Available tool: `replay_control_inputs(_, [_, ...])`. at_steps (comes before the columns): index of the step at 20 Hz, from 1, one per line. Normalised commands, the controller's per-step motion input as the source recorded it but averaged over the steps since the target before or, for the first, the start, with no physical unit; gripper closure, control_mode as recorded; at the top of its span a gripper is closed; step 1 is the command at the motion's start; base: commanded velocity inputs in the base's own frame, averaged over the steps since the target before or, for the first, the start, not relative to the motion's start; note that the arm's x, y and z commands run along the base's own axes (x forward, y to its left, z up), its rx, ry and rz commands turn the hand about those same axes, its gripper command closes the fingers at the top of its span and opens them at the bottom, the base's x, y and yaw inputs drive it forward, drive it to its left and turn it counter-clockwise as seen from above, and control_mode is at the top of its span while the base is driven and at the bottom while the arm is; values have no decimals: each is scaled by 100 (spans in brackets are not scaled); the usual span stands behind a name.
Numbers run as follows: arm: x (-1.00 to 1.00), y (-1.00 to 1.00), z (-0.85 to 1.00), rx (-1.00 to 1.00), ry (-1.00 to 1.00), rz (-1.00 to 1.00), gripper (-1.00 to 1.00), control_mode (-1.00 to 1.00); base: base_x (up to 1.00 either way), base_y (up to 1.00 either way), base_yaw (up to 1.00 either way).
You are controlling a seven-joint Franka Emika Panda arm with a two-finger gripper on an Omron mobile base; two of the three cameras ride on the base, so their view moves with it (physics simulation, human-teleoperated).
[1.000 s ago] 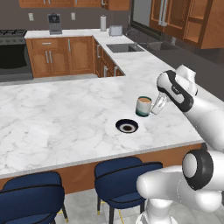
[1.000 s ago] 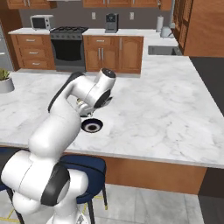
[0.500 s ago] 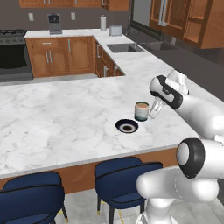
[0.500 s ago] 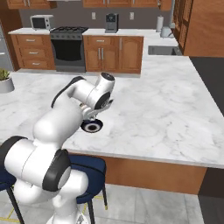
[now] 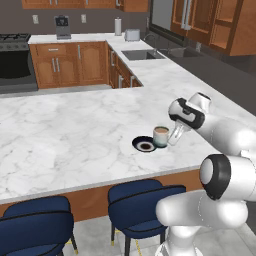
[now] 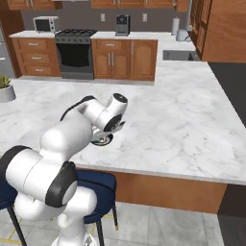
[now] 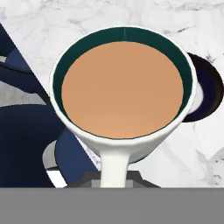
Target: Pick the cup of tea, navigate to the dining table, and place it on the saucer.
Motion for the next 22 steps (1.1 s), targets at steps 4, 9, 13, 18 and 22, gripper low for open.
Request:
replay_control_inputs(4, [3,0,-17,7,2,-9,100,-100,0,0,0])
replay_control_inputs(9, [24,0,0,12,5,-5,100,-100,0,0,0])
replay_control_inputs(13, [52,0,0,2,13,-6,100,-100,0,0,0])
replay_control_inputs(18, [85,0,0,0,10,-3,100,-100,0,0,0])
replay_control_inputs(22, [57,0,-4,0,4,0,100,-100,0,0,0])
